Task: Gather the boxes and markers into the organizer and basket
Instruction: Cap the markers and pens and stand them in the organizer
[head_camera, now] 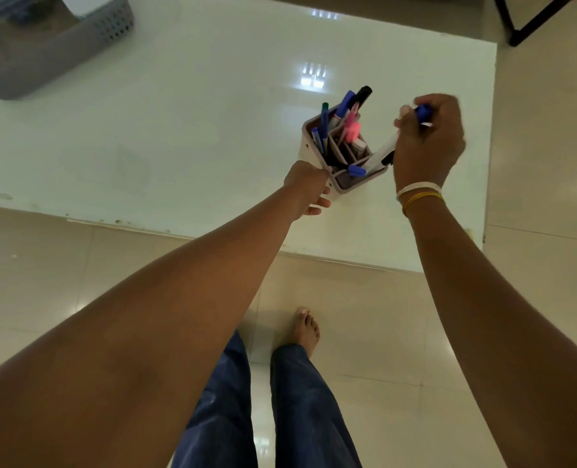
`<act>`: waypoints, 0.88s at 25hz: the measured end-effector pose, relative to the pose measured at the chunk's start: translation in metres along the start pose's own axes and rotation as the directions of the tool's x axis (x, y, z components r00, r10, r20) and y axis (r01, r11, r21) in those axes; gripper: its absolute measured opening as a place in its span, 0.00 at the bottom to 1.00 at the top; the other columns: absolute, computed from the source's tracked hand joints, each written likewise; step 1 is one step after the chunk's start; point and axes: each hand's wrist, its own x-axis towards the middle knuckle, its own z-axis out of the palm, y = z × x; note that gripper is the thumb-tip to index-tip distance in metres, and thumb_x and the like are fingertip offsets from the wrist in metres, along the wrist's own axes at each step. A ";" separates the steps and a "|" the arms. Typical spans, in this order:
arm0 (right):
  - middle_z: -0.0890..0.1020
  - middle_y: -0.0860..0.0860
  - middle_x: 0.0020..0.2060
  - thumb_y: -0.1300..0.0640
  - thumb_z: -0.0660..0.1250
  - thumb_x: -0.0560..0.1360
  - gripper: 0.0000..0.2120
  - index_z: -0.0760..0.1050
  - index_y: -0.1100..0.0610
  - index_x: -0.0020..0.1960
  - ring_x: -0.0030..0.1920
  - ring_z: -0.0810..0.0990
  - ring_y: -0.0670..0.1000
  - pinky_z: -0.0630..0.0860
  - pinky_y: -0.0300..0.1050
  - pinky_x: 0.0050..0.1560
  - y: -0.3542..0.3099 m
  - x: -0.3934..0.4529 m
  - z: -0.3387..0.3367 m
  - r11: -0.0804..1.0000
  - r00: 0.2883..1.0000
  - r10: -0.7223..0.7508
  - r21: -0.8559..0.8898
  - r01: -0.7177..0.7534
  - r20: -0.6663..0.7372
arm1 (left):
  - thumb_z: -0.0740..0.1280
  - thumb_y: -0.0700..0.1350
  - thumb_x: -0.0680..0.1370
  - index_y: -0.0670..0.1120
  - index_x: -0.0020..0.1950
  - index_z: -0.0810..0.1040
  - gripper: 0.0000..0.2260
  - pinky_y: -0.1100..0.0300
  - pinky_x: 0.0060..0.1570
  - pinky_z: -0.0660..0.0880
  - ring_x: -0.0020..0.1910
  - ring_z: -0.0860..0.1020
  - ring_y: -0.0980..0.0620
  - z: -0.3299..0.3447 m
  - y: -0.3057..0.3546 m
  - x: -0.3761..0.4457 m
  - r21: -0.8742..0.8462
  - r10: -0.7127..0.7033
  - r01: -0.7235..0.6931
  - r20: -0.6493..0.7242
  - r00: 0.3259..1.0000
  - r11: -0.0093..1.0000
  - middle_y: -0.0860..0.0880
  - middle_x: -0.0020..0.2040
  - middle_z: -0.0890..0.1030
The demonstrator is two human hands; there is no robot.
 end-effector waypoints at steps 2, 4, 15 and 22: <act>0.82 0.55 0.37 0.57 0.66 0.75 0.05 0.70 0.54 0.43 0.38 0.82 0.54 0.78 0.39 0.43 0.010 -0.007 0.003 0.996 0.991 0.067 -0.058 -0.061 0.112 | 0.61 0.48 0.80 0.45 0.53 0.71 0.07 0.58 0.35 0.77 0.39 0.81 0.47 0.002 0.001 0.002 0.020 -0.005 0.006 -0.023 1.000 1.000 0.45 0.45 0.80; 0.84 0.55 0.36 0.53 0.64 0.77 0.09 0.73 0.58 0.41 0.39 0.83 0.55 0.78 0.42 0.45 0.018 -0.010 0.003 0.982 0.976 0.137 -0.154 -0.111 0.170 | 0.61 0.48 0.81 0.45 0.53 0.71 0.07 0.58 0.35 0.77 0.39 0.82 0.47 0.001 0.002 0.004 0.038 -0.015 0.016 -0.026 1.000 0.999 0.45 0.47 0.80; 0.75 0.54 0.50 0.58 0.55 0.78 0.07 0.70 0.57 0.52 0.46 0.77 0.53 0.77 0.47 0.41 0.039 -0.013 -0.007 0.352 0.398 0.914 0.326 -0.877 0.084 | 0.63 0.46 0.80 0.43 0.71 0.64 0.20 0.49 0.47 0.81 0.47 0.82 0.43 0.004 0.016 0.013 0.025 -0.036 0.037 -0.043 0.998 0.999 0.44 0.51 0.75; 0.72 0.59 0.65 0.53 0.59 0.79 0.16 0.73 0.56 0.65 0.55 0.80 0.65 0.78 0.59 0.57 0.034 -0.041 0.025 0.258 0.293 0.803 0.140 -0.956 0.519 | 0.62 0.37 0.77 0.49 0.70 0.68 0.21 0.45 0.50 0.81 0.53 0.81 0.44 -0.021 0.015 0.022 0.078 0.132 -0.121 -0.166 0.977 0.990 0.44 0.58 0.80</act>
